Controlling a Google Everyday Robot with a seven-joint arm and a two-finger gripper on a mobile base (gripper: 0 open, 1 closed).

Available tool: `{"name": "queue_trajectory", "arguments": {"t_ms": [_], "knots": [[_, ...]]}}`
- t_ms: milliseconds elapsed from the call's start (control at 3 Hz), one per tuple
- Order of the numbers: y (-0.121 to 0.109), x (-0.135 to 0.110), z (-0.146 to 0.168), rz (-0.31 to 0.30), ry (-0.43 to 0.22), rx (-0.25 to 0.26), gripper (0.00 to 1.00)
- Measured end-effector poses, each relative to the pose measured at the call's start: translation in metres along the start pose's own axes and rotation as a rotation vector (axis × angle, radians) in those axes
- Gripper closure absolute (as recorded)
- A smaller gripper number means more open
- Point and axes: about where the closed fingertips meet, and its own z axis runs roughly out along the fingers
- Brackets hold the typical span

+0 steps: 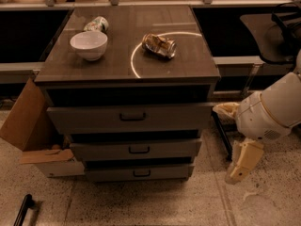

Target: Open bottom drawer

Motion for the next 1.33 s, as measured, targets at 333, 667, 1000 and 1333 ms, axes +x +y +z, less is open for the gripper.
{"name": "queue_trajectory", "arguments": {"t_ms": [333,667,1000,1333], "knots": [[0.000,0.000,0.000,0.000,0.000,0.000,0.00],[0.003,0.011,0.026,0.014,-0.010,-0.037,0.00],[0.009,0.031,0.094,-0.012,-0.001,-0.099,0.00],[0.017,0.053,0.167,-0.026,0.017,-0.157,0.00]]}}
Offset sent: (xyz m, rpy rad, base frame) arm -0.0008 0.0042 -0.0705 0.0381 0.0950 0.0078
